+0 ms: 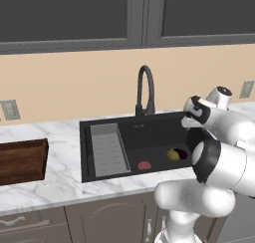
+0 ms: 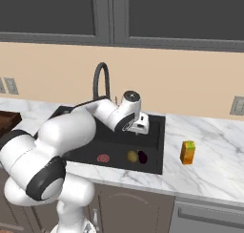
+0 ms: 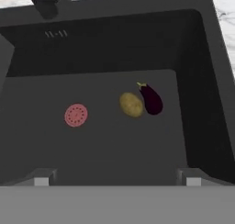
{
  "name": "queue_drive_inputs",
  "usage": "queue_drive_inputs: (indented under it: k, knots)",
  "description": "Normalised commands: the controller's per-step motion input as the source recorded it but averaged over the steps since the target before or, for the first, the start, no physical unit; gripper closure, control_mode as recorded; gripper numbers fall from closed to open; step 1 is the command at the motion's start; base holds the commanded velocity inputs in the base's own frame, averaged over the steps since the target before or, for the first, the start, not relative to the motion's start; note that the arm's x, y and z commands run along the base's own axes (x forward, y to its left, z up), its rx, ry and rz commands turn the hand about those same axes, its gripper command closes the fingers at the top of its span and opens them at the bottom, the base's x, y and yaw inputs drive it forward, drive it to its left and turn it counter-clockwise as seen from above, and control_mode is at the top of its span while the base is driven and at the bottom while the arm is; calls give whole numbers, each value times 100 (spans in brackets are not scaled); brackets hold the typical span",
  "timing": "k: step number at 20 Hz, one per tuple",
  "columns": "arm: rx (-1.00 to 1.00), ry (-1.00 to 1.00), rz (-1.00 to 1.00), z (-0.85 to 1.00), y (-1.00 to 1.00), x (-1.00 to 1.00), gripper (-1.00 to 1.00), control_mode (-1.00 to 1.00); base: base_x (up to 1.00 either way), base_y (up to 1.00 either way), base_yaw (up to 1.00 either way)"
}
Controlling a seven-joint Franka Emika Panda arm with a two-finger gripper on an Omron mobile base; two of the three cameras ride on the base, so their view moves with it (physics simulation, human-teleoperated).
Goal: Pick up all produce items and place them in the sink. Turn on the sink faucet to wash them. Then turn the sink off and put them in the tray.
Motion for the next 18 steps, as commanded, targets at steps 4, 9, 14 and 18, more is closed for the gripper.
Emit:
queue_drive_inputs:
  k: [4,9,14,18]
  knots:
    - [-6,18,-5,-31,11,-5,-100,-100,0,0,0]
    - [-4,4,0,-38,11,-6,-100,-100,0,0,0]
    - [-3,1,0,-29,19,1,-100,-100,0,0,0]
    - [-3,0,0,-27,12,11,-100,-100,0,0,0]
